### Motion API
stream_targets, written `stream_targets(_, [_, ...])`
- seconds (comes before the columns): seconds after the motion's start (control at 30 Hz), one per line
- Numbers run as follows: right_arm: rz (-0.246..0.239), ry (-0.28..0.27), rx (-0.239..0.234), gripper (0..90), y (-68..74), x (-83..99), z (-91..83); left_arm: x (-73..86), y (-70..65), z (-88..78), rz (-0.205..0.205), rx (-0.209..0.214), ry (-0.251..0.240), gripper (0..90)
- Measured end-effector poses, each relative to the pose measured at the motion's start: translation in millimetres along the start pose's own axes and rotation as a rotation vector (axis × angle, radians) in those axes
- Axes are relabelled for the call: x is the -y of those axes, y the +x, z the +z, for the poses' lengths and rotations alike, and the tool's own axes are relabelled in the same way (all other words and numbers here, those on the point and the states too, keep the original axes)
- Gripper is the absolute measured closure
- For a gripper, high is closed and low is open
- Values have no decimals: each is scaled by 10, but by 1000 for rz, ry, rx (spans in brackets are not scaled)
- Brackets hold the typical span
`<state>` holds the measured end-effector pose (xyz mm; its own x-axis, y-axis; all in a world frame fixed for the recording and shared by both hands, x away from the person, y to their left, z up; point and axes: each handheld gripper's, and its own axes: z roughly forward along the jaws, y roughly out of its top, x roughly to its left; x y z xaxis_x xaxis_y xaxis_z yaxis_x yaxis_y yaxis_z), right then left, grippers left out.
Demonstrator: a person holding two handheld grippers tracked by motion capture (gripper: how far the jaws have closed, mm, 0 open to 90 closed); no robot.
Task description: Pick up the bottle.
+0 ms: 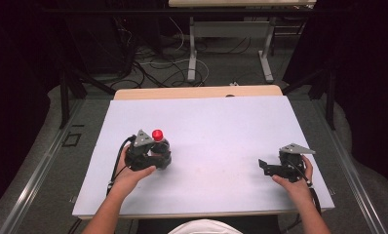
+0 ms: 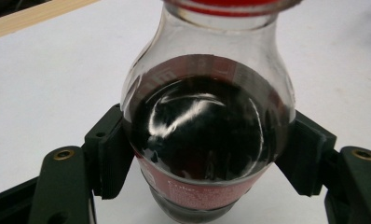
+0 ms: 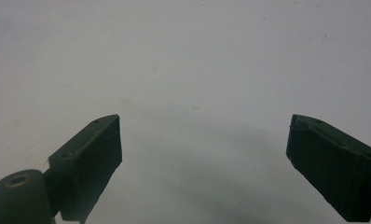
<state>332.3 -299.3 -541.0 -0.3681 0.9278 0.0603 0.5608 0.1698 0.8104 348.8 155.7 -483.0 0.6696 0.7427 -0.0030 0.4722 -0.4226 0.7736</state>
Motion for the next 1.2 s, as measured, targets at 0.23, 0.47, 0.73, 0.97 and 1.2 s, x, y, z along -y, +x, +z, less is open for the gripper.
stream_targets(0.23, [-27,5,-17,110,69,-17,18,-46,-215,61,28,68,-3,293])
stream_targets(0.47, [-35,17,-39,143,141,-28,49,-66,-406,134,50,102,1,293])
stream_targets(0.73, [-88,9,-93,148,288,-132,133,-68,-542,173,75,158,16,294])
stream_targets(0.97, [-174,2,-173,163,495,-284,101,-120,-649,206,91,161,3,294])
stream_targets(1.2, [-243,-10,-298,209,737,-567,31,-249,-715,267,112,190,-6,294])
